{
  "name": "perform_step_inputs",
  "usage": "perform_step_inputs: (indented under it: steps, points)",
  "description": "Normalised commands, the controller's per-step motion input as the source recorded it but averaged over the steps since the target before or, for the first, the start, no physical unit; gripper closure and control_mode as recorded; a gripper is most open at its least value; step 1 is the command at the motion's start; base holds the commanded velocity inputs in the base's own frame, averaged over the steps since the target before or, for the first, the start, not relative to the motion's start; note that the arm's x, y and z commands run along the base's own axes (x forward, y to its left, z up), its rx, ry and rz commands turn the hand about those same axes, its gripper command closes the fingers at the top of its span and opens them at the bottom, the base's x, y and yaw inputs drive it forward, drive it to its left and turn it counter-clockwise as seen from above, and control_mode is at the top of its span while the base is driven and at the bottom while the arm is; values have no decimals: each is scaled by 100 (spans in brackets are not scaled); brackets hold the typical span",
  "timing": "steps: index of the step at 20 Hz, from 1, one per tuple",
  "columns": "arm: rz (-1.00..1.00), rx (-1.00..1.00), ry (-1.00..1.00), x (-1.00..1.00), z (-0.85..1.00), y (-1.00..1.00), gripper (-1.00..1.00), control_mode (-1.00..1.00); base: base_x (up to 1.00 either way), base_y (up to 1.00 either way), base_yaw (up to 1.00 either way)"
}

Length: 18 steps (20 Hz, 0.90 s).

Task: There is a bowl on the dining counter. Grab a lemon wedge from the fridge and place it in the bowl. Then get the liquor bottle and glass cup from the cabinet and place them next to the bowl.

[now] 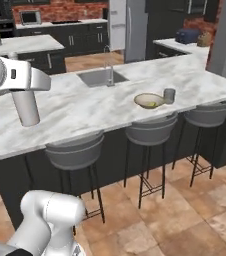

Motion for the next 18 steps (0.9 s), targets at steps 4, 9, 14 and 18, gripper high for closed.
perform_step_inputs:
  steps: [4,9,14,18]
  points:
    - [0,0,0,0,0,0,100,100,50,-100,41]
    - [0,0,0,0,0,0,100,100,51,-100,41]
    - [0,0,0,0,0,0,100,100,51,-100,39]
    - [0,0,0,0,0,0,100,100,72,-85,28]
